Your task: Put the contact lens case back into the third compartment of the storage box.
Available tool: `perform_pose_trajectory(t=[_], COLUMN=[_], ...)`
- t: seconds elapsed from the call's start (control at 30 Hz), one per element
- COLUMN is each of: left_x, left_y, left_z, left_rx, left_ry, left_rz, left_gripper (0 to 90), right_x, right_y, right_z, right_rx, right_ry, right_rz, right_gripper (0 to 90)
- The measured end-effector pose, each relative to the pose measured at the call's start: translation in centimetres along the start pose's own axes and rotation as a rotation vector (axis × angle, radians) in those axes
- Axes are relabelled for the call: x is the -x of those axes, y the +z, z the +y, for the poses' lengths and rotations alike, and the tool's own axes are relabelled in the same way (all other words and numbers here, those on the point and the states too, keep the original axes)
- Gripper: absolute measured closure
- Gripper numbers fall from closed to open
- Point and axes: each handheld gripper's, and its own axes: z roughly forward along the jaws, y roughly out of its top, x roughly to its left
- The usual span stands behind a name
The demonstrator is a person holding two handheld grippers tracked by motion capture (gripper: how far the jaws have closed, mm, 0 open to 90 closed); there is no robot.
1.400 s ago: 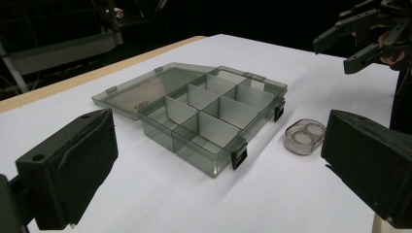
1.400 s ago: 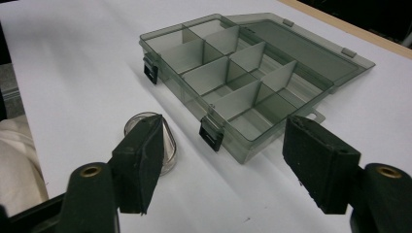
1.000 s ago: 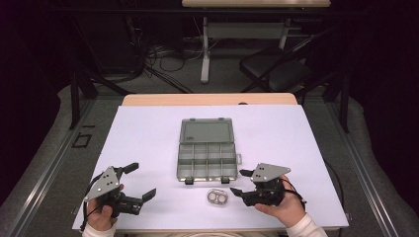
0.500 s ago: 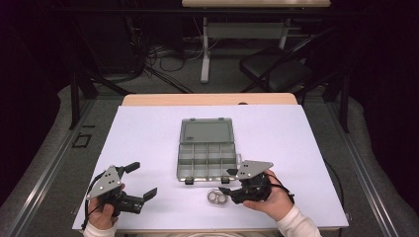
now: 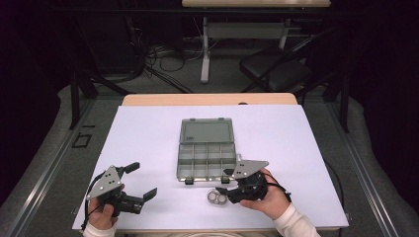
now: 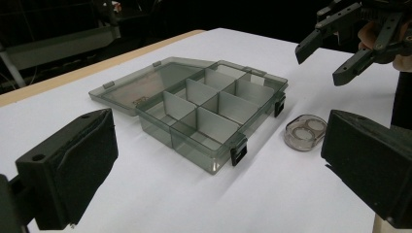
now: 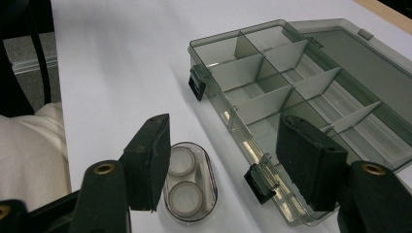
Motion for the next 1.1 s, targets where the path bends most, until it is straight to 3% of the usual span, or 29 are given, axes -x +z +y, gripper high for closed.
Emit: perform_pose_trajectory(t=[0.2, 0.67, 1.1], left_x=[0.0, 0.0, 0.0], left_y=[0.0, -0.1, 0.0], left_z=[0.0, 0.0, 0.0], left_rx=[0.000, -0.002, -0.003], left_ry=[-0.003, -0.003, 0.001], left_rz=[-0.002, -0.001, -0.005], left_gripper=[0.2, 0.2, 0.2], right_x=[0.0, -0.7, -0.9], right_y=[0.2, 1.3, 3.0], right_z=[0.1, 0.4, 0.1], right_rx=[-0.034, -0.106, -0.210], right_ry=[0.014, -0.014, -0.028], right_rz=[0.019, 0.036, 0.060], right_gripper=[37.2, 39.3, 39.6])
